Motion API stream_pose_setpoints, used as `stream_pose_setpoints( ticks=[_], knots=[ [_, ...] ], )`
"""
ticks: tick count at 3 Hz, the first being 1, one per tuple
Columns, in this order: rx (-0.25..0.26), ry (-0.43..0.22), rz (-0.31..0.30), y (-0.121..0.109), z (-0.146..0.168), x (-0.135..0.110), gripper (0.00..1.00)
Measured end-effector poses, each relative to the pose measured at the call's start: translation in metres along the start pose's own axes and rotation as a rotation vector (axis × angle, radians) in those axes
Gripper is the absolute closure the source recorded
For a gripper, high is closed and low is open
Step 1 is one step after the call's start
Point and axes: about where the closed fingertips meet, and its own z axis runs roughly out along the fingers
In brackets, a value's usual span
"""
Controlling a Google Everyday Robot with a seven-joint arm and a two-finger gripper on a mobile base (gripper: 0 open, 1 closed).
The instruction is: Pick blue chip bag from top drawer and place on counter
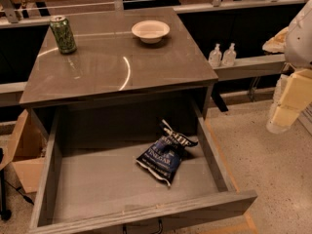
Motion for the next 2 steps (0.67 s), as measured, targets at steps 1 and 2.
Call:
stream_pose_setpoints(
  ticks=[1, 2],
  knots=[
    [0.0, 0.0, 0.0, 0.0, 0.0, 0.0, 0.0],
    [0.009, -0.023, -0.073, -0.003, 0.025, -0.002, 0.0]
  ],
)
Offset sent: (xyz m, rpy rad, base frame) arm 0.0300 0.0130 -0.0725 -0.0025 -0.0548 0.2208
